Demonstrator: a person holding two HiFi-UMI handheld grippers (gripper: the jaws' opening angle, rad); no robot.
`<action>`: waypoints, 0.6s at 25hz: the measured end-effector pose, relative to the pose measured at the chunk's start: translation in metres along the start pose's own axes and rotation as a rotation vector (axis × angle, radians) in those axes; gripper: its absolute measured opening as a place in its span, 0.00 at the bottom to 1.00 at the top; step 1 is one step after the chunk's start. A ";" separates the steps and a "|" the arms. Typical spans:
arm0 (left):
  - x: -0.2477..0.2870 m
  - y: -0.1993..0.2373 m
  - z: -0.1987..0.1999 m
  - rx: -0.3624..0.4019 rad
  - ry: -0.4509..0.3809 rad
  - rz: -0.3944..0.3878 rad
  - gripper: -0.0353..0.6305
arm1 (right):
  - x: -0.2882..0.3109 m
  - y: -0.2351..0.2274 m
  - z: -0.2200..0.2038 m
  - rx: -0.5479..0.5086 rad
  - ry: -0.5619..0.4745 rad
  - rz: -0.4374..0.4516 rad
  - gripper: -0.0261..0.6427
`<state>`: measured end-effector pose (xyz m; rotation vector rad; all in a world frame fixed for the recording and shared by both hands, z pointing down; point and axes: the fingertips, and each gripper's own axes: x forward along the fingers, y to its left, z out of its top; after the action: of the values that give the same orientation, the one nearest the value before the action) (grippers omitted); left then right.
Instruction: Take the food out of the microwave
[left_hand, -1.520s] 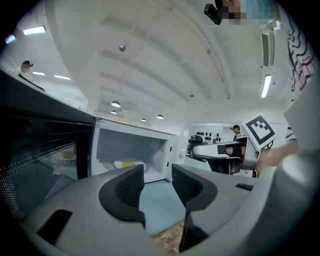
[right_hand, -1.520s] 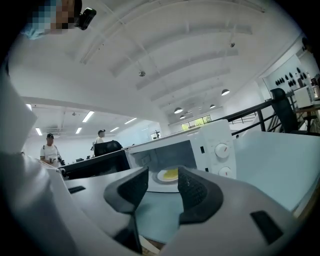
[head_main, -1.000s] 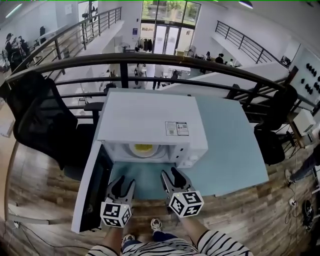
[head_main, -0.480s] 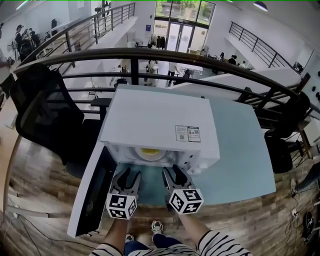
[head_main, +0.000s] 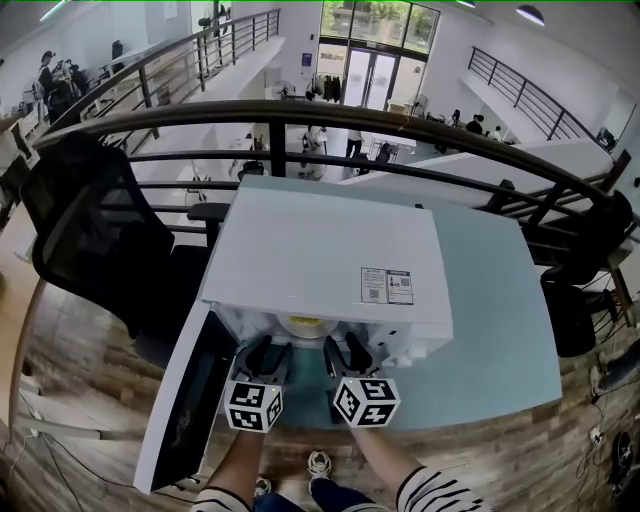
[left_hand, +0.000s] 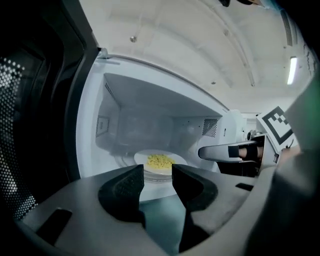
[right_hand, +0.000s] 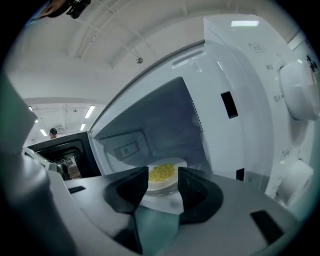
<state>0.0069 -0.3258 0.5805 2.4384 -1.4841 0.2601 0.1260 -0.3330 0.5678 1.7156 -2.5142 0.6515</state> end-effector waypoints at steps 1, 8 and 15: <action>0.004 0.002 0.000 -0.002 0.004 0.001 0.29 | 0.003 -0.002 -0.001 0.001 0.003 -0.002 0.31; 0.025 0.012 0.002 0.001 0.031 0.002 0.30 | 0.023 -0.008 -0.007 0.020 0.025 -0.021 0.31; 0.041 0.020 0.009 0.002 0.060 0.017 0.32 | 0.037 -0.008 -0.011 -0.018 0.033 -0.034 0.31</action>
<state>0.0083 -0.3719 0.5864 2.3985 -1.4809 0.3360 0.1164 -0.3640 0.5902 1.7235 -2.4561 0.6470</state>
